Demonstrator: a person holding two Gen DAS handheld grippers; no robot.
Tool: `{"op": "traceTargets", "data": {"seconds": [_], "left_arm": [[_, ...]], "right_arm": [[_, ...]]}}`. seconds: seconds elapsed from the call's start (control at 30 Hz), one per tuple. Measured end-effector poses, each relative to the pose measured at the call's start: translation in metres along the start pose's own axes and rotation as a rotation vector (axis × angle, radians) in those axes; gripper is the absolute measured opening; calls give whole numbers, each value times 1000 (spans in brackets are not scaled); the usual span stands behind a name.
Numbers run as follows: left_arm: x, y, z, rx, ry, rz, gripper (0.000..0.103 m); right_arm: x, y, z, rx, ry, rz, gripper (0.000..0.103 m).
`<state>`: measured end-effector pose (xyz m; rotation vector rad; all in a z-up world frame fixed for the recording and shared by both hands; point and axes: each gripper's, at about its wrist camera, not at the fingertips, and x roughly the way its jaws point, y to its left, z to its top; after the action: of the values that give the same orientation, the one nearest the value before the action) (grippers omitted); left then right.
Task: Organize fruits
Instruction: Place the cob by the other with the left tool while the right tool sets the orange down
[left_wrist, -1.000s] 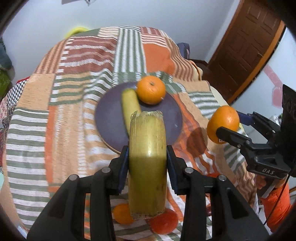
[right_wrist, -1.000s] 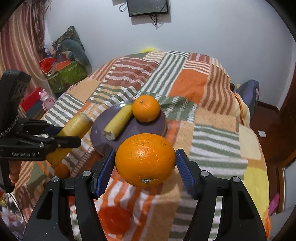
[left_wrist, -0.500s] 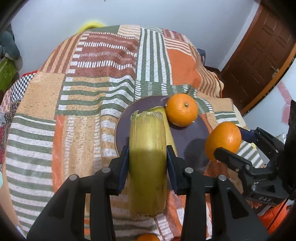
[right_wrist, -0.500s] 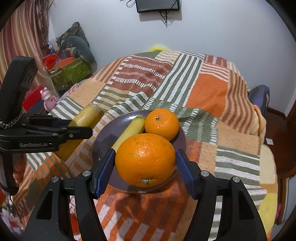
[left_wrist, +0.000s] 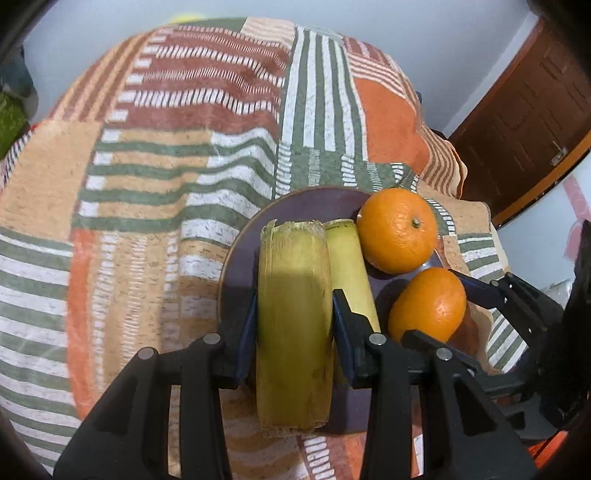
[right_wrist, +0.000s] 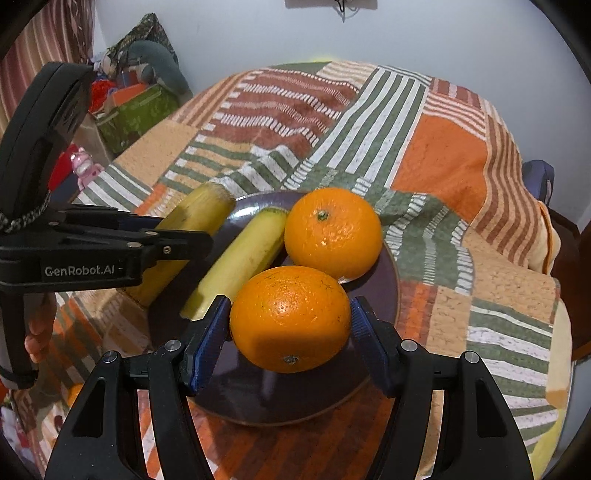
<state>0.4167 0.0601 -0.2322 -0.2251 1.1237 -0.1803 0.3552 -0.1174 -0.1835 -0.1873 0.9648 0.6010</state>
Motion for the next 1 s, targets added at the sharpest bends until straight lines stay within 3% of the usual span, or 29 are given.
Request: {"op": "traceTargets", "data": {"seconds": [0.27,0.53,0.7,1.0], "left_arm": [[12,6,4,-29,12,21,38],[7,-4,2,18,6,42,38],[-11,-9,-2,37,-15,49,41],[-76,-28,-29,118,-126,115,41]], "right_arm": [[5,-1,5,-20,6,6,65],[7,0,7,-31,30,0,66],[-3,0,7,-16,27,6,70],[-61,7,2,-5,-73,-27,71]]}}
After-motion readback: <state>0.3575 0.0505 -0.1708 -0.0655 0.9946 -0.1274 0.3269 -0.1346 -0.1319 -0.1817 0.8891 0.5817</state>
